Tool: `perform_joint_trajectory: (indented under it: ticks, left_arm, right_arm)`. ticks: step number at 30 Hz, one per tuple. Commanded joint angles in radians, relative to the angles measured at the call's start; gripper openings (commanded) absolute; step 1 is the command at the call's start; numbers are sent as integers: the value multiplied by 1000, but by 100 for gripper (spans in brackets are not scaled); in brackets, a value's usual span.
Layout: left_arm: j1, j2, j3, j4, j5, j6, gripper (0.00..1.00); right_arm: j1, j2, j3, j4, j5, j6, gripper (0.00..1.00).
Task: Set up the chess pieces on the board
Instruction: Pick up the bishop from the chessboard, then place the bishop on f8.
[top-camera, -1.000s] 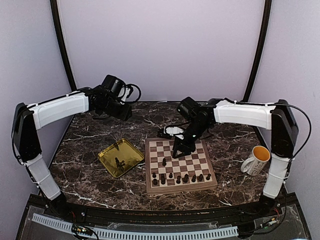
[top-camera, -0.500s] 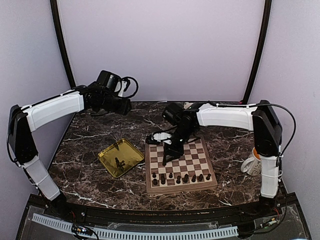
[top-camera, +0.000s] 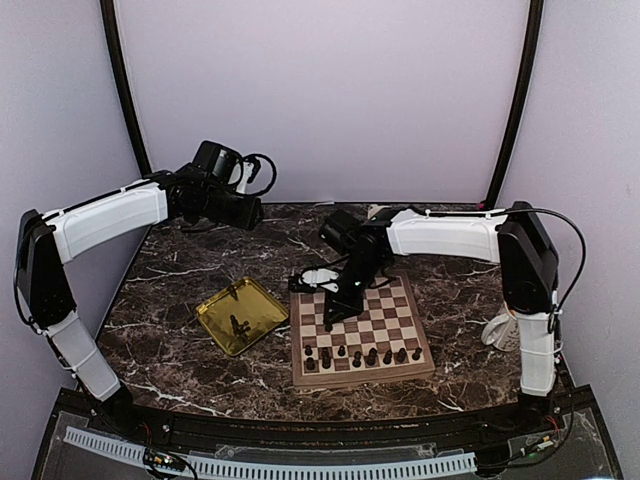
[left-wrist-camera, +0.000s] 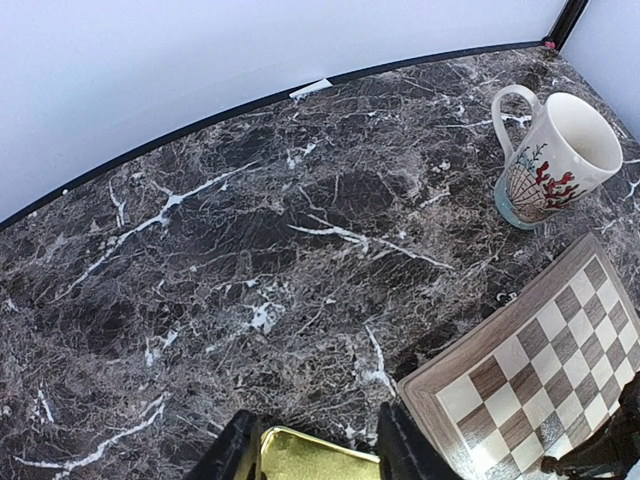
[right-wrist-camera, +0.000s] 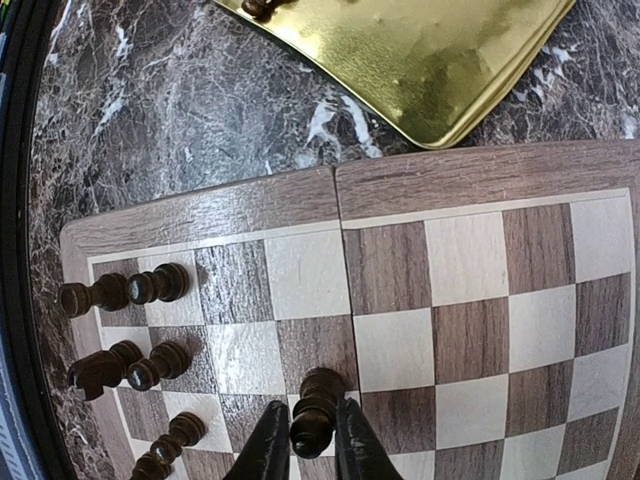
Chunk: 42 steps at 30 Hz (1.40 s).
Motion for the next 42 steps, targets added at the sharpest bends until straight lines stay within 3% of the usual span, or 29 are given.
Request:
perform_joint_trajectory:
  ticks: [1,7,21,28,42]
  left_arm:
    - [6,-20,-5,-9,17,-9,42]
    - [6,-17,-5,-14,7,-1,42]
    - [5,5,-3,-21,-2,9,42]
    - [5,16,-2,-24,-2,11,42]
    - [6,17,2,-30,16,16,42]
  right_arm:
    - [11,22,38,-7,17,18,14]
    - [11,-42,33,-22,20,17,7]
    - [76,-283,-147,-58,-40,-50,8]
    - [164,-282,-225,-47,3,-93,8]
    - [178,-216,-244,-3,61,-74,8]
